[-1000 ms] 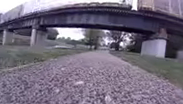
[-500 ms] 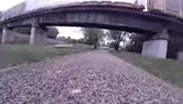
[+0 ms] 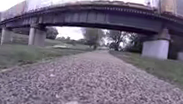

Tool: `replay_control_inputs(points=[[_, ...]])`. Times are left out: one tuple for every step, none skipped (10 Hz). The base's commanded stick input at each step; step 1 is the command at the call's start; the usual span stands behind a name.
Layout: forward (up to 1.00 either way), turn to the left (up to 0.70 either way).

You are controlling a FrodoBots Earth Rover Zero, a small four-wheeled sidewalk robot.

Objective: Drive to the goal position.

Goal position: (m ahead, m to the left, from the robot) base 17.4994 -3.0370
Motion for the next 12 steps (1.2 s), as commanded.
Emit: replay_control_inputs(points=[[0.70,0.00],[0.70,0.00],[0.70,0.00],[0.70,0.00],[0.70,0.00],[0.70,0.00],[0.70,0.00],[0.70,0.00],[0.70,0.00],[0.70,0.00],[0.70,0.00],[0.70,0.00]])
